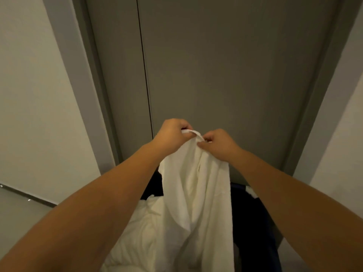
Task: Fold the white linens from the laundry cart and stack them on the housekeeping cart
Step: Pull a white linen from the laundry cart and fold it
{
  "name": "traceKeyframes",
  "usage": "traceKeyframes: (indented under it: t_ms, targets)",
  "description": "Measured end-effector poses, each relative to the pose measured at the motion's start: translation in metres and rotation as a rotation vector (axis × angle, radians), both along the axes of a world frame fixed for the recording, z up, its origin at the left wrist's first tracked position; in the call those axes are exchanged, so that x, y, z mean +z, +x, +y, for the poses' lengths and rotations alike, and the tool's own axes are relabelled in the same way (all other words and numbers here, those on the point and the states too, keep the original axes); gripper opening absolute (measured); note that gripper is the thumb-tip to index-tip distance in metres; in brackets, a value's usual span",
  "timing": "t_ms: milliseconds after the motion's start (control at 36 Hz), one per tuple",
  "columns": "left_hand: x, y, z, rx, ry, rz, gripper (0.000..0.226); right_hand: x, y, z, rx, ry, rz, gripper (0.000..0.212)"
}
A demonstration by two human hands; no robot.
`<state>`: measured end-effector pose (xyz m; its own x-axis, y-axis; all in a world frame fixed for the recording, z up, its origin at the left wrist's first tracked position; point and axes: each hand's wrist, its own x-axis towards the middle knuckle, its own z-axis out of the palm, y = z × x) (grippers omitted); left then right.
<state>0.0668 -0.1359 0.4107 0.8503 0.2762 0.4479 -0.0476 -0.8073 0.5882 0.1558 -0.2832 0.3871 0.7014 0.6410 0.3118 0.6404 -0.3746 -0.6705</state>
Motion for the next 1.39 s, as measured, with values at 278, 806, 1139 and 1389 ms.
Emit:
traceKeyframes:
  t_ms: [278, 806, 1139, 1389]
  targets:
    - [-0.044, -0.009, 0.033, 0.143, 0.087, 0.295, 0.016, 0.019, 0.037, -0.036, -0.265, 0.080, -0.207, 0.021]
    - [-0.021, 0.004, 0.031, 0.181, 0.119, 0.115, 0.005, -0.009, 0.046, -0.076, -0.382, -0.242, -0.130, 0.055]
    - [-0.035, 0.028, -0.024, -0.208, -0.101, 0.228, 0.079, 0.019, 0.022, -0.083, -0.514, -0.027, -0.103, 0.052]
    - [-0.056, 0.055, -0.127, -0.475, -0.154, 0.322, 0.063, 0.054, -0.013, -0.104, -0.604, 0.003, -0.224, 0.054]
